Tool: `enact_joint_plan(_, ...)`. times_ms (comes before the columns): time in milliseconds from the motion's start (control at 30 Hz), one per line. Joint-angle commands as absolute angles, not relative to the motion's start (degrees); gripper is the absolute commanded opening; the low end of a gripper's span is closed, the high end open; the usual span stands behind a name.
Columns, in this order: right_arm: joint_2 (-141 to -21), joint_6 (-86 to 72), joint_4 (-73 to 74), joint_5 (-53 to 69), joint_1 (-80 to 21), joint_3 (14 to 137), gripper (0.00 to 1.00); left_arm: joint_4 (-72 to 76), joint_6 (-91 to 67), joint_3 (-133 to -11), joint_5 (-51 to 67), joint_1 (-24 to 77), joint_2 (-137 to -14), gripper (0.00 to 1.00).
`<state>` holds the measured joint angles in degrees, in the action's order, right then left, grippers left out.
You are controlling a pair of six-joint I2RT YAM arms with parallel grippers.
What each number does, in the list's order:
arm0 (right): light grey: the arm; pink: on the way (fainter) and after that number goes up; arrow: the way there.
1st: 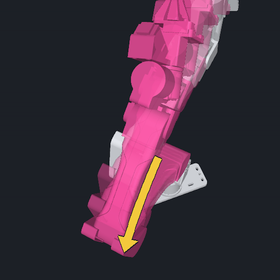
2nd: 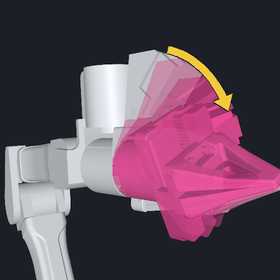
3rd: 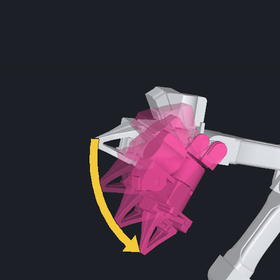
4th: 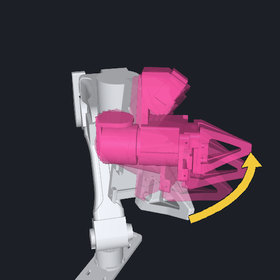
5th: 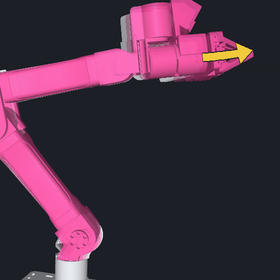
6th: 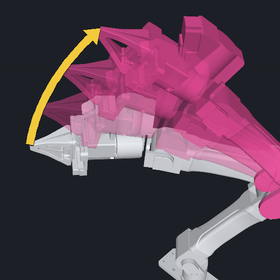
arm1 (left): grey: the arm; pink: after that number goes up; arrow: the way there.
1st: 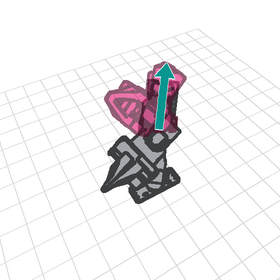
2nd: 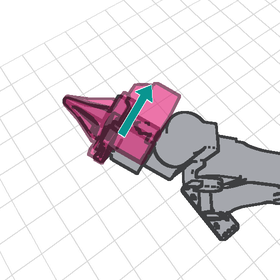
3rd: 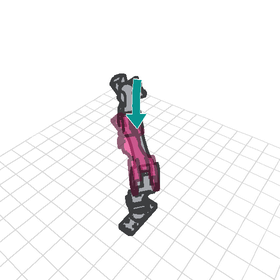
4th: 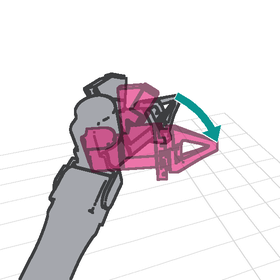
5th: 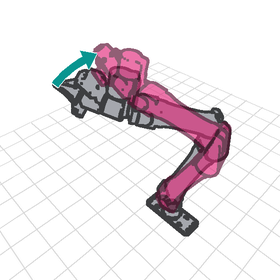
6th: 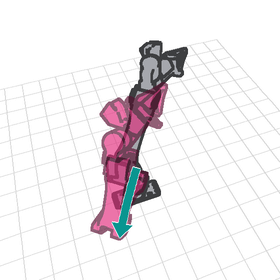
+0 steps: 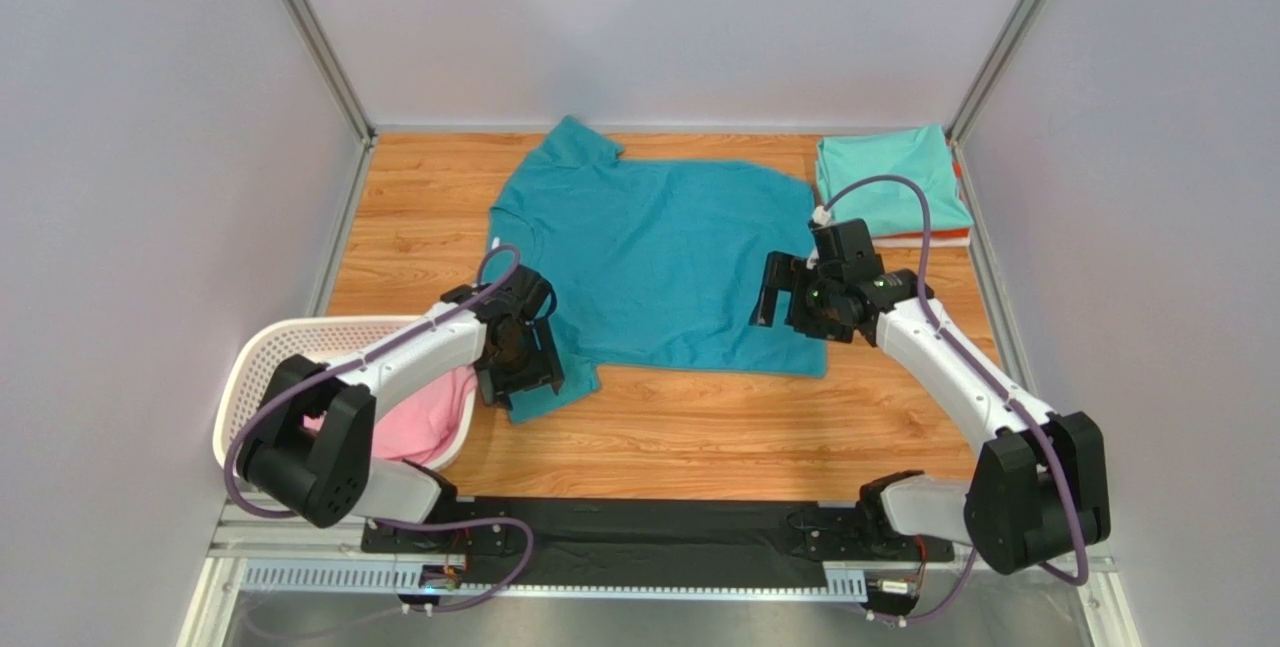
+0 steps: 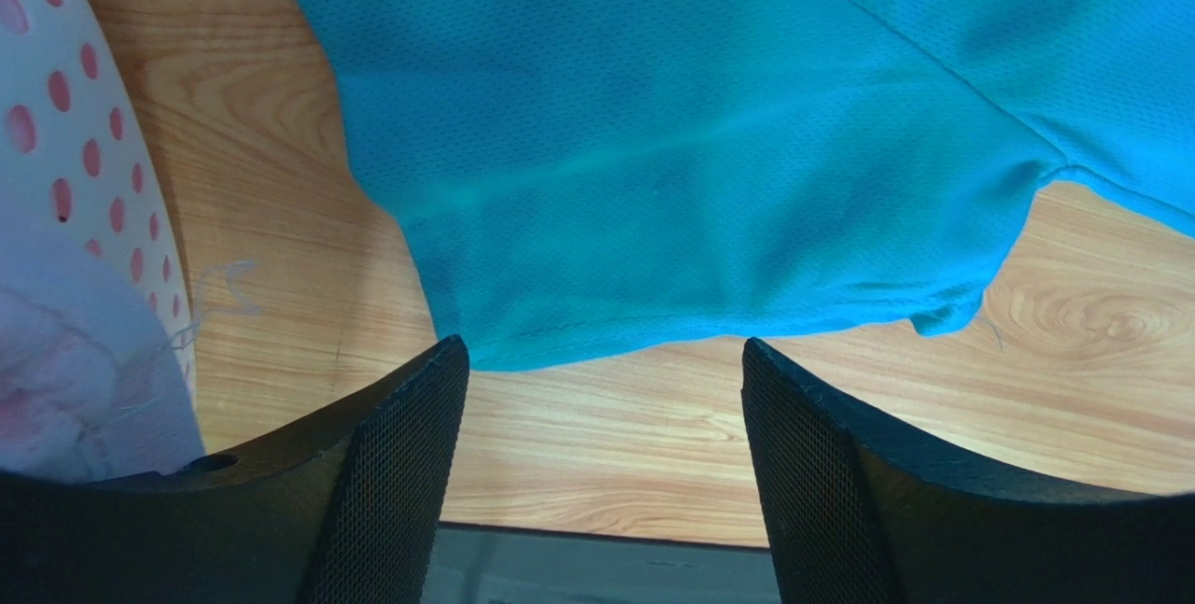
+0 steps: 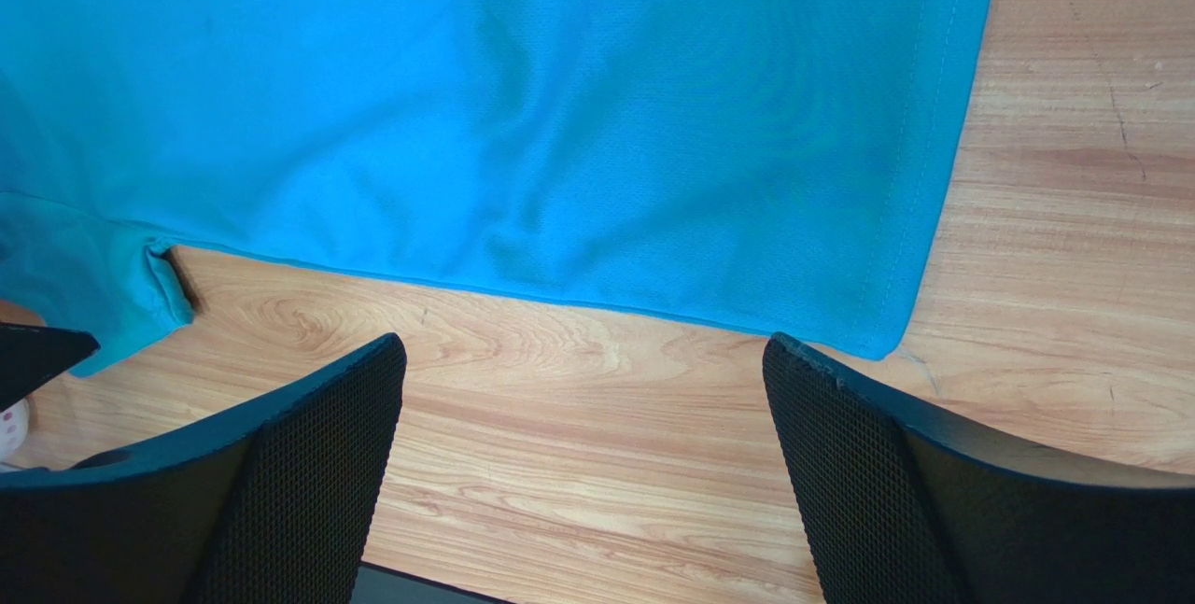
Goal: Fold and stack the t-shirts
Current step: Flatten the tshirt out, then fold the tshirt
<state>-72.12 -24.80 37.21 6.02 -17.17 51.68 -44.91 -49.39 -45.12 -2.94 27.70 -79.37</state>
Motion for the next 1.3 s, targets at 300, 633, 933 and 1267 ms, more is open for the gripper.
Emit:
enact_joint_plan(300, -73.92, -23.47, 35.16, 5.36, -17.14, 51.24, 1.0, -43.59, -52.29, -45.0, -4.48, 27.6, -89.56, 0.67)
enact_joint_plan(633, -73.04, -24.78, 35.86, 3.96, -17.14, 50.72, 1.0, -44.21, -52.38, -44.73, -4.75, 27.69, -88.68, 0.4)
enact_joint_plan(933, -67.42, -30.92, 41.04, -4.29, -17.05, 46.33, 1.0, -44.82, -51.42, -45.7, -4.13, 27.69, -87.98, 0.14)
enact_joint_plan(1267, -65.83, -36.74, 41.49, -5.45, -12.83, 38.24, 0.95, -45.09, -50.27, -46.49, -3.34, 27.69, -87.1, 0.0)
